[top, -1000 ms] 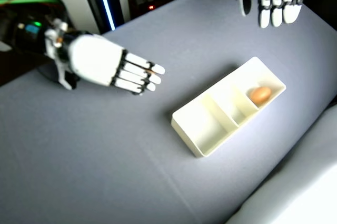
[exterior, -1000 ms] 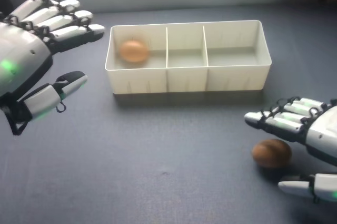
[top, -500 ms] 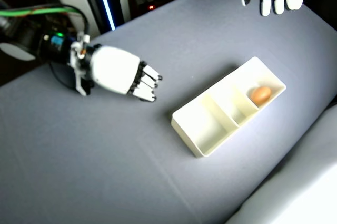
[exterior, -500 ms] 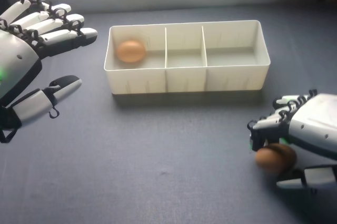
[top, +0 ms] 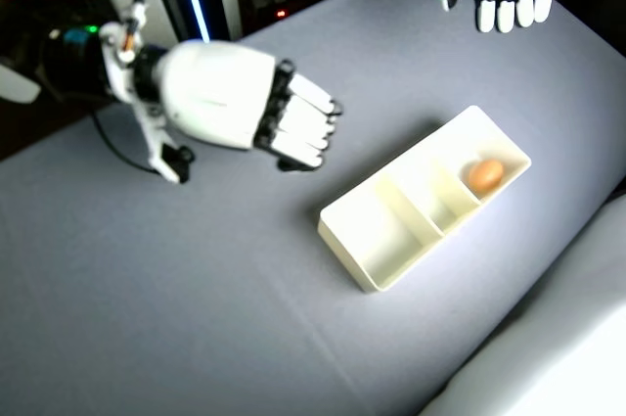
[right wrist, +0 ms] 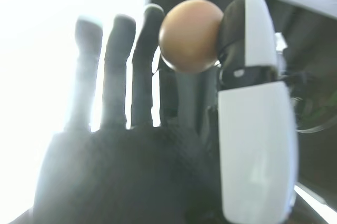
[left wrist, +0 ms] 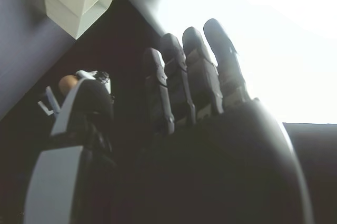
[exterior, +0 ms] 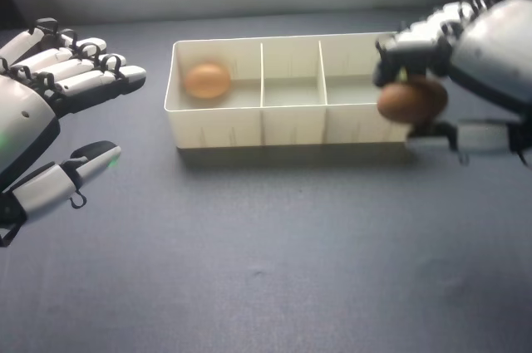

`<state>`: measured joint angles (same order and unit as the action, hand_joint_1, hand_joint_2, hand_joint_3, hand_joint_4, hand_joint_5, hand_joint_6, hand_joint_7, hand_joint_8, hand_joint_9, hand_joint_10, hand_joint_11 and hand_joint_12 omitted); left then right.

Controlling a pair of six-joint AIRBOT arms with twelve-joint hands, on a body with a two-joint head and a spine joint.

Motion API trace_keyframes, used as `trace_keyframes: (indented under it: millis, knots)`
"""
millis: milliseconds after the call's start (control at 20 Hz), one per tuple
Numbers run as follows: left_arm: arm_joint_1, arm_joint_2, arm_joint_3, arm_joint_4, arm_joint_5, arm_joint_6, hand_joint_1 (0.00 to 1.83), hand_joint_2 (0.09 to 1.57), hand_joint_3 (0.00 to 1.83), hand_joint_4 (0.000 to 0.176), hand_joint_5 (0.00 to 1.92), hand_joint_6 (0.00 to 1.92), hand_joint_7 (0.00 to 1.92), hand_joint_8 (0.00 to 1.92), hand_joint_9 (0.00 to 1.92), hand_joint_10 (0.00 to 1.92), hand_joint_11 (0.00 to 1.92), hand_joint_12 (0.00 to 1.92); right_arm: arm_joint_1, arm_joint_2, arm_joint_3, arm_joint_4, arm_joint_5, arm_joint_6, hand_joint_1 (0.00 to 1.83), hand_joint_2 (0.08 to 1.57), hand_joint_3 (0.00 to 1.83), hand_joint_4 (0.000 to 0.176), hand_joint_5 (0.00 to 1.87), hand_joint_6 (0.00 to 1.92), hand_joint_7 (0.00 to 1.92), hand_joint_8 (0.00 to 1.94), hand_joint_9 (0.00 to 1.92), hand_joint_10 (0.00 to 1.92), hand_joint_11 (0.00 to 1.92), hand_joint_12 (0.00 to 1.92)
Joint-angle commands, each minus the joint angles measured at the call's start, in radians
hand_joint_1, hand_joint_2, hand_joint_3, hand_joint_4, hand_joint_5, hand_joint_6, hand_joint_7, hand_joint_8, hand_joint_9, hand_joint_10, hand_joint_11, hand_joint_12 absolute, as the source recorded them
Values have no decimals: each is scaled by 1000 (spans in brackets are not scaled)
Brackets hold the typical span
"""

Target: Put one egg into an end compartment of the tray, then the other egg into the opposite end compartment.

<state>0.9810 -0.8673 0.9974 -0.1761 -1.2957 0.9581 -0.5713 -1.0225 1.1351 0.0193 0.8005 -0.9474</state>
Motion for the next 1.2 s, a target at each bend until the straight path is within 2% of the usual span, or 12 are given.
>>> trace_keyframes:
  millis: [0,200,250,350,400,500,550,600,750,800,1050,1150]
  knots:
    - [-2,-4,5,-2,-121,-8,606,1426,2,0,469,4,442,7,286,14,0,847,40,-16,35,19,48,-5,1329,1257,0,0,664,1255,710,1465,729,1683,678,1921]
    - [4,-19,7,-1,-112,-30,667,1422,0,0,494,11,477,12,321,32,0,998,137,-103,148,60,-88,-19,1136,1276,1,0,691,1408,703,1490,611,1519,564,1912]
    - [7,-25,10,-1,-112,-38,657,1417,0,0,510,12,504,13,346,50,0,1062,158,-124,174,99,-139,-66,1180,1271,0,0,682,1407,717,1513,931,1846,992,1921]
    - [9,-31,14,-1,-113,-46,695,1407,0,0,521,15,510,13,354,57,0,1079,169,-138,194,148,-172,-119,1181,1288,3,0,560,1390,778,1552,938,1782,1042,1921]
    - [12,-33,15,-3,-113,-48,687,1407,0,0,523,13,503,7,344,59,0,1052,173,-146,205,166,-190,-136,1100,1218,0,0,359,1134,541,1375,650,1719,782,1921]
    - [17,-34,15,-7,-117,-54,710,1397,0,0,538,15,516,8,347,70,0,1099,173,-166,237,187,-225,-139,722,1238,0,0,16,573,40,608,37,1094,56,1921]
    - [18,-35,16,-8,-120,-57,692,1401,0,0,531,9,503,2,331,70,0,1073,173,-168,240,202,-234,-156,469,1272,12,11,5,262,7,121,7,218,10,1921]
    - [18,-35,15,-8,-123,-58,702,1400,0,0,534,10,502,1,330,75,0,1082,173,-167,236,229,-236,-185,306,1318,25,7,0,88,1,23,1,43,1,1921]
    - [25,-34,12,-12,-136,-61,676,1400,0,0,528,5,488,0,307,70,0,1025,173,-167,208,240,-217,-202,173,1302,8,0,0,0,0,0,0,0,0,1921]
    - [29,-34,10,-15,-141,-61,651,1403,0,1,519,0,477,0,298,69,0,985,173,-160,185,239,-194,-201,148,1315,12,25,0,0,0,0,0,0,0,1921]
    - [62,-24,-7,-35,-187,-61,708,1398,0,0,500,0,472,0,323,86,0,1083,90,-4,-7,186,49,-187,45,1375,29,52,0,0,0,0,0,0,0,1921]
    - [77,-20,-14,-44,-205,-61,602,1420,3,0,320,2,294,0,233,35,0,928,-9,55,-92,183,198,-178,146,1378,0,22,0,0,0,0,1,292,0,1763]
